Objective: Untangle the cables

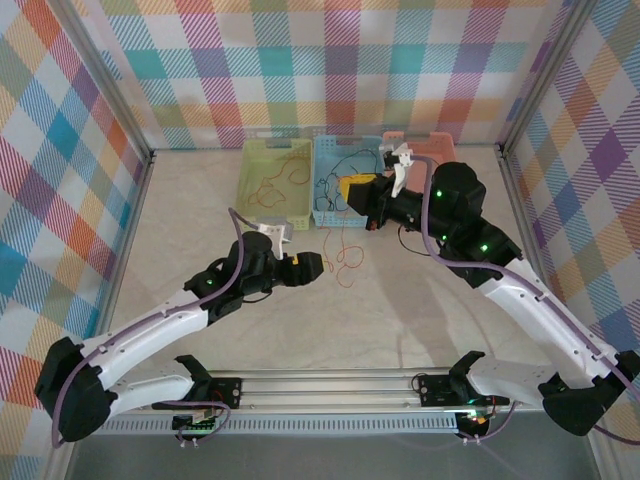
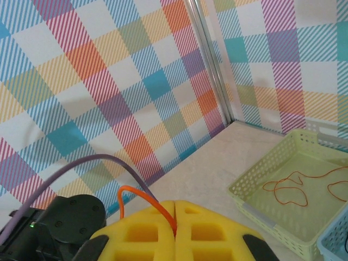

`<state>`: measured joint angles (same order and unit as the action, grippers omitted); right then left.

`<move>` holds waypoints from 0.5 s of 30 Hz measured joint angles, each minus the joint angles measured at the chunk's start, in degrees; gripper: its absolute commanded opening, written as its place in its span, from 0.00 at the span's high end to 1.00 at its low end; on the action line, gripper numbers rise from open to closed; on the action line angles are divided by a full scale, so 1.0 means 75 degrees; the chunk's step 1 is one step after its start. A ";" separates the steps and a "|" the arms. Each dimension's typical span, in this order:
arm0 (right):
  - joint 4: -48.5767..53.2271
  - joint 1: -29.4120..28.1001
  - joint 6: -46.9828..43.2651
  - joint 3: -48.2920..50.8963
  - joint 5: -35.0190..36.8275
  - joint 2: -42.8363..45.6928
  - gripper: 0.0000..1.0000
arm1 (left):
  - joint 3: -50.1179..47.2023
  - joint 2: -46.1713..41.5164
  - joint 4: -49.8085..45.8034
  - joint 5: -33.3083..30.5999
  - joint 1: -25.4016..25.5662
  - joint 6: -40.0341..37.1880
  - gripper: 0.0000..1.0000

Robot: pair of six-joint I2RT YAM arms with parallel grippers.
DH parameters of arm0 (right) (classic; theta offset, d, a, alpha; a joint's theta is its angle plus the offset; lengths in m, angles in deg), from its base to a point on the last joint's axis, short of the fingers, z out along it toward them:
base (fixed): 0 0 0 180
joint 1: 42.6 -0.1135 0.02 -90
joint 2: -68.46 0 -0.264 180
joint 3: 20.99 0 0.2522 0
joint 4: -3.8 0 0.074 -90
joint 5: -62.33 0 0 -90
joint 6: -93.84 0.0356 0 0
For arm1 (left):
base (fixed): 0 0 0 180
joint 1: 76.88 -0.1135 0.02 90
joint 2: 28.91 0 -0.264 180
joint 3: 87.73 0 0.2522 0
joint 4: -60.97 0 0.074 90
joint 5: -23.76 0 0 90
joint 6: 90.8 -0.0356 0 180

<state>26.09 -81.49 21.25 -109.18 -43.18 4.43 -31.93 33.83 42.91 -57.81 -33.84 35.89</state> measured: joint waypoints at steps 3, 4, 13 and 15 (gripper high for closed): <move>-0.0067 0.0000 0.0026 0.0058 -0.0017 -0.0020 1.00 | 0.0000 0.0408 0.0003 -0.0020 0.0000 0.0510 0.29; -0.0085 0.0000 0.0029 0.0073 -0.0020 -0.0029 1.00 | 0.0000 0.0539 0.0015 -0.0020 0.0000 0.0618 0.30; -0.0157 0.0000 0.0073 0.0087 -0.0076 -0.0044 1.00 | 0.0017 0.1448 0.0580 0.0154 0.0020 0.1341 0.46; -0.0160 0.0000 0.0073 0.0114 -0.0073 -0.0041 1.00 | 0.0029 0.1588 0.0711 0.0213 0.0082 0.1408 0.44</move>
<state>24.89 -81.49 21.80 -108.33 -43.73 4.12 -31.71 45.74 48.25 -56.22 -33.22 46.45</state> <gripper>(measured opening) 0.062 0.542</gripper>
